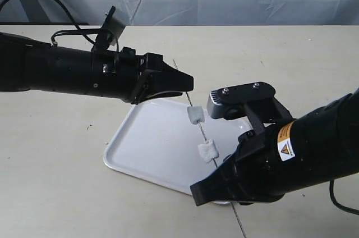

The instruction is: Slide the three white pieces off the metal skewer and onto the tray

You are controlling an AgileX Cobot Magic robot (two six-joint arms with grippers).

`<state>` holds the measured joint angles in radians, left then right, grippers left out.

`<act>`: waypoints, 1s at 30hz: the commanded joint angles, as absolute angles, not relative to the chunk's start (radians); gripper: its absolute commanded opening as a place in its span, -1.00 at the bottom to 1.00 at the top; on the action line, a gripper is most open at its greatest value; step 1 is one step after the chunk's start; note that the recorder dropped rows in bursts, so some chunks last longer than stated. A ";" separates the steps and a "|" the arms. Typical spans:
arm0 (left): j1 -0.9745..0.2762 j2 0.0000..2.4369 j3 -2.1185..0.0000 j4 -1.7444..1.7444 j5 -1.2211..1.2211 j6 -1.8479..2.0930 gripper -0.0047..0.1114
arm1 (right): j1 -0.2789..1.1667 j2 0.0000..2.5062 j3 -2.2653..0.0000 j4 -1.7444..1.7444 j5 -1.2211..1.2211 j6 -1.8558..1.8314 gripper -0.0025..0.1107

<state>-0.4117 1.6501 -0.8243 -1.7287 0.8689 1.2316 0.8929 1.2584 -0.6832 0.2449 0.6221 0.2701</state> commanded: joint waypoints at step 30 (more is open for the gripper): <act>-0.412 1.652 -0.844 -1.744 0.968 1.239 -0.92 | 0.897 1.250 -0.629 0.232 0.597 0.266 -0.97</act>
